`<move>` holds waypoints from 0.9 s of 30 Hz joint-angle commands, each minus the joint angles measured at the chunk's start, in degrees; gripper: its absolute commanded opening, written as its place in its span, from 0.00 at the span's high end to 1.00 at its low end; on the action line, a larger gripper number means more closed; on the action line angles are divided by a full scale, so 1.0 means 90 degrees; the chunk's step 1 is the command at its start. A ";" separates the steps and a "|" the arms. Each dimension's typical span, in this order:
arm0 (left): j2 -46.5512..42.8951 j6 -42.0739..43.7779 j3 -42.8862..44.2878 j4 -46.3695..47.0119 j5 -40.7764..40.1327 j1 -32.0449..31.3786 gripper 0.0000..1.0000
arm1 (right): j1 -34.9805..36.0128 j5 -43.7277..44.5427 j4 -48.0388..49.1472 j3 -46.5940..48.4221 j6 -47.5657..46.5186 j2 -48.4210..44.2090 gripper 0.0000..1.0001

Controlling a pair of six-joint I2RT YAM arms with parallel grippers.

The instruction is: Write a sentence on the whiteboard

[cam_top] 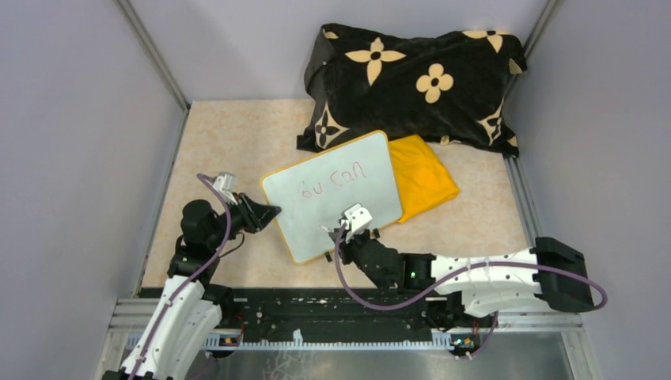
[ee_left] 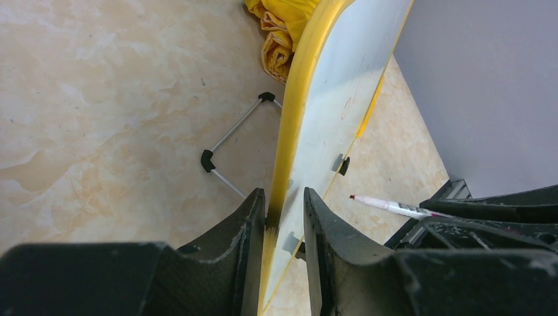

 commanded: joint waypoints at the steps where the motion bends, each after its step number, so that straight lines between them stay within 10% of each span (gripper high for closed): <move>1: -0.0091 0.0040 -0.0052 0.0189 0.0116 0.0022 0.66 | 0.0160 0.0170 0.1035 0.0058 -0.0068 0.0368 1.00; 27: -0.0108 0.0020 -0.0076 0.0183 0.0114 0.0022 0.66 | 0.0118 0.0530 0.1983 0.0543 -0.0652 0.1313 1.00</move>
